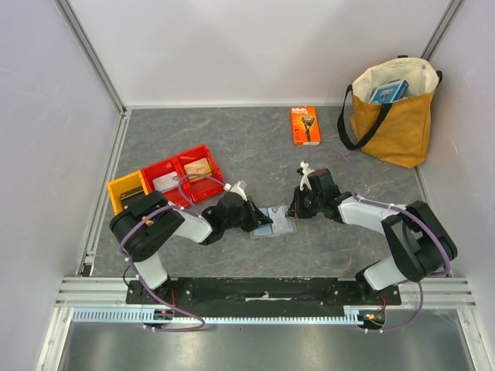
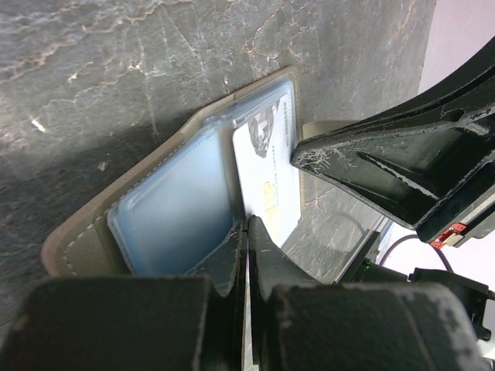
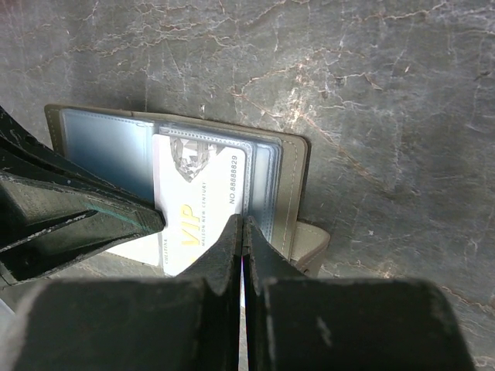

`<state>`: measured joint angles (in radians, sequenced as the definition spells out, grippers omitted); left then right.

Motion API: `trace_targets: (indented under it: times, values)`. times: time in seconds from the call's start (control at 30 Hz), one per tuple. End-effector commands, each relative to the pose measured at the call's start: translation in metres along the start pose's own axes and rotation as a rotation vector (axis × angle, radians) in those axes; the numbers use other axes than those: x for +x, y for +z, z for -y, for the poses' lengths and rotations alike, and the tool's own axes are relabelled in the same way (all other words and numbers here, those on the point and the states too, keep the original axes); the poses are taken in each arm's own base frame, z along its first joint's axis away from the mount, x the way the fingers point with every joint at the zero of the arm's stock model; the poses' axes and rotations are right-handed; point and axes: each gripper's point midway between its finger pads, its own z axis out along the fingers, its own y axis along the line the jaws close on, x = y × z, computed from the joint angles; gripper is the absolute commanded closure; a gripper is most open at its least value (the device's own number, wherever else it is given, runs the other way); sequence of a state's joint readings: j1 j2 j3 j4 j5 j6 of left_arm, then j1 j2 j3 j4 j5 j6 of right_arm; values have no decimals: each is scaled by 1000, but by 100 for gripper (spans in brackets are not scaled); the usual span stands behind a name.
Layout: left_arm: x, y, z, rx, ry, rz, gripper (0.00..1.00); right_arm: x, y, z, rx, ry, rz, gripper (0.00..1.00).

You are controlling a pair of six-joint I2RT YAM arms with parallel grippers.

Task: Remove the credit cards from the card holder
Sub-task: Remove the credit card from the card holder.

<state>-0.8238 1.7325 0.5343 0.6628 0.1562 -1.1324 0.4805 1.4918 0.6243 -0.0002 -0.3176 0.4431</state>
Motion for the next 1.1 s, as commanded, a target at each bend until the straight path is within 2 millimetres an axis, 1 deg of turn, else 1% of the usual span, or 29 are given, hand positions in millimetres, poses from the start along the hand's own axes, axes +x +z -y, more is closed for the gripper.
trace_targets:
  times: [0.0,0.2,0.3,0.4,0.47,0.6,0.67,0.7,0.73,0.8,0.93,1.07]
  values:
    - [-6,-6,0,5,-23,44,98,13,5,14,57,-4,-37,100]
    - [-5,-14,-12,-35,-39,53,98,14,5,21,98,7,-36,100]
    - [-4,-17,-16,-46,-47,53,98,14,5,22,101,9,-36,100]
    - [-3,-17,-17,-48,-50,47,98,10,2,11,50,-2,-29,100]
    - [-2,-15,-17,-49,-47,40,98,3,-2,2,15,-8,-4,99]
    - [-2,-15,-17,-49,-51,40,98,-9,-11,-14,-45,-26,33,86]
    - [-2,-15,-18,-53,-48,38,98,-11,-14,-20,-70,-32,40,85]
    - [-3,-14,-17,-51,-48,41,98,-17,-14,-26,-99,-46,65,85]
    - [-3,-14,-16,-48,-46,39,98,-19,-14,-30,-118,-48,69,84]
    - [-3,-14,-15,-46,-47,38,98,-19,-11,-35,-147,-44,54,84]
    - [-3,-12,-14,-47,-43,36,98,-12,-3,-38,-168,-39,18,83]
    - [-4,-12,-13,-47,-41,37,98,-1,6,-29,-149,-9,-22,85]
